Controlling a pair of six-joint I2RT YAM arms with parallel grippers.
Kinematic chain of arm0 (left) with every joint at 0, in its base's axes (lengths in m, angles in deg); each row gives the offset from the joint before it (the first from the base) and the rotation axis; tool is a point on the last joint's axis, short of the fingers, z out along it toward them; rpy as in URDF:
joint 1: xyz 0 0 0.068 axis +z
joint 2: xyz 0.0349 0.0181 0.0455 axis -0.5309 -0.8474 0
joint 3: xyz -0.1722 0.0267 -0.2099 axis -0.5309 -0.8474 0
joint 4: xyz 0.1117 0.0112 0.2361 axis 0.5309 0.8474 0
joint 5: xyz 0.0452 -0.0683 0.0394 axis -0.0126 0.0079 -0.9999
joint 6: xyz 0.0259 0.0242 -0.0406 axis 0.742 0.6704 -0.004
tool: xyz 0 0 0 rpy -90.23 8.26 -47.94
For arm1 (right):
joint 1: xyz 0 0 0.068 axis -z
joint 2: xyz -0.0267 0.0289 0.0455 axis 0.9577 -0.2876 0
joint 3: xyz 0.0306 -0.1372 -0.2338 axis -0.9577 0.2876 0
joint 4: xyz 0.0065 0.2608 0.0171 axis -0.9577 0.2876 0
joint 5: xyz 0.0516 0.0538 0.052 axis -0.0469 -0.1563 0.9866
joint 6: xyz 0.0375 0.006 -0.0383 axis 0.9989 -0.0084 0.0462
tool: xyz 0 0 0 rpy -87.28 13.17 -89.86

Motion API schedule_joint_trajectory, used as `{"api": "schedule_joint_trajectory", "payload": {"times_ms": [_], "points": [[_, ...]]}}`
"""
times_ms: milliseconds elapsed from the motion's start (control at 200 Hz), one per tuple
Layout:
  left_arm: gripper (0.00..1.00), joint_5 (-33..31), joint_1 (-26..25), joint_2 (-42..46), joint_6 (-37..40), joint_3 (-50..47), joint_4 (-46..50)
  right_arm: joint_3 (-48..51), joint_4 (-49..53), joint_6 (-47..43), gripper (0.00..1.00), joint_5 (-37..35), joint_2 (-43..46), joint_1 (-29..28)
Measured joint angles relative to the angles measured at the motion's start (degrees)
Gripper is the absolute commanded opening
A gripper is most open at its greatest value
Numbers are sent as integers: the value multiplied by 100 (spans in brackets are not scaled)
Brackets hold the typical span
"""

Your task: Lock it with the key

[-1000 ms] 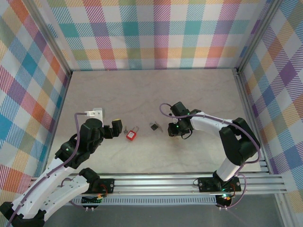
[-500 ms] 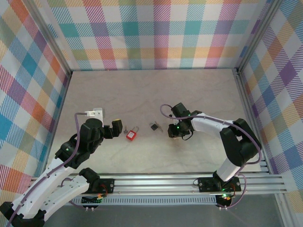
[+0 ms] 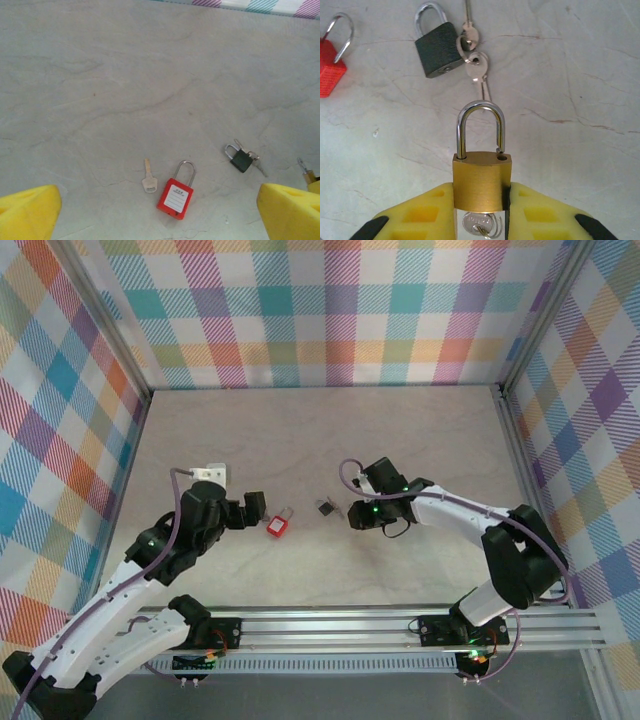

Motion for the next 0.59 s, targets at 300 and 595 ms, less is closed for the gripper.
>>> {"api": "schedule_joint_trajectory", "payload": {"times_ms": [300, 595], "points": [[100, 448, 0, -251, -809, 313, 31, 170, -186, -46, 25, 168, 308, -98], [100, 925, 0, -1147, -1582, 98, -793, 271, -310, -109, 25, 299, 452, -199]]}}
